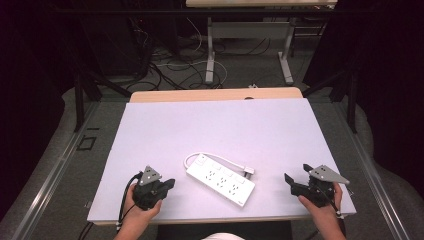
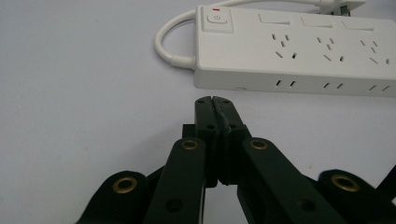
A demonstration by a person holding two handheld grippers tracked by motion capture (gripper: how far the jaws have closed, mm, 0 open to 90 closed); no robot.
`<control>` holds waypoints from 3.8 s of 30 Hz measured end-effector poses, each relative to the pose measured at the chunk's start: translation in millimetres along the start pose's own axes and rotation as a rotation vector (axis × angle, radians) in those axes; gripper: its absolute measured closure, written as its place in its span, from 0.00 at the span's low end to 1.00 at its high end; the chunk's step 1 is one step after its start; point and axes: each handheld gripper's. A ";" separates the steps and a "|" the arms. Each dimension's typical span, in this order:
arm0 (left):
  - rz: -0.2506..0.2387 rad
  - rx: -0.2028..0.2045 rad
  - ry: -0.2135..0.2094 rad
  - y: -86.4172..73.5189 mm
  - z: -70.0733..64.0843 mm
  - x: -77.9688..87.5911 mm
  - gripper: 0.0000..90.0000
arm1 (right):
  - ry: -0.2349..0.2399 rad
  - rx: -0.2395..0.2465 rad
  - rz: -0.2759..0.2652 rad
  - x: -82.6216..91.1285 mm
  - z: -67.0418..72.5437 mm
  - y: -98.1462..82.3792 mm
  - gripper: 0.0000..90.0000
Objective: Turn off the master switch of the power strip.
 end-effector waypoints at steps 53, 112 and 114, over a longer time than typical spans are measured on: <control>0.005 0.050 -0.023 54.3 12.1 -10.3 1.00 | -0.006 -0.007 0.007 -0.7 0.9 -0.5 0.23; 0.060 0.079 -0.045 97.1 5.8 -93.7 1.00 | 0.000 -0.005 0.000 -0.6 -0.5 -0.4 0.23; 0.069 0.077 -0.045 97.1 5.7 -95.6 1.00 | 0.001 -0.004 -0.001 -0.6 -0.7 -0.4 0.23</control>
Point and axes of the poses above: each handheld gripper's, and its own axes: x roughly backward along the jaws, y roughly out of its top, z roughly to its left, and after that the axes turned 9 degrees about -x, right-handed
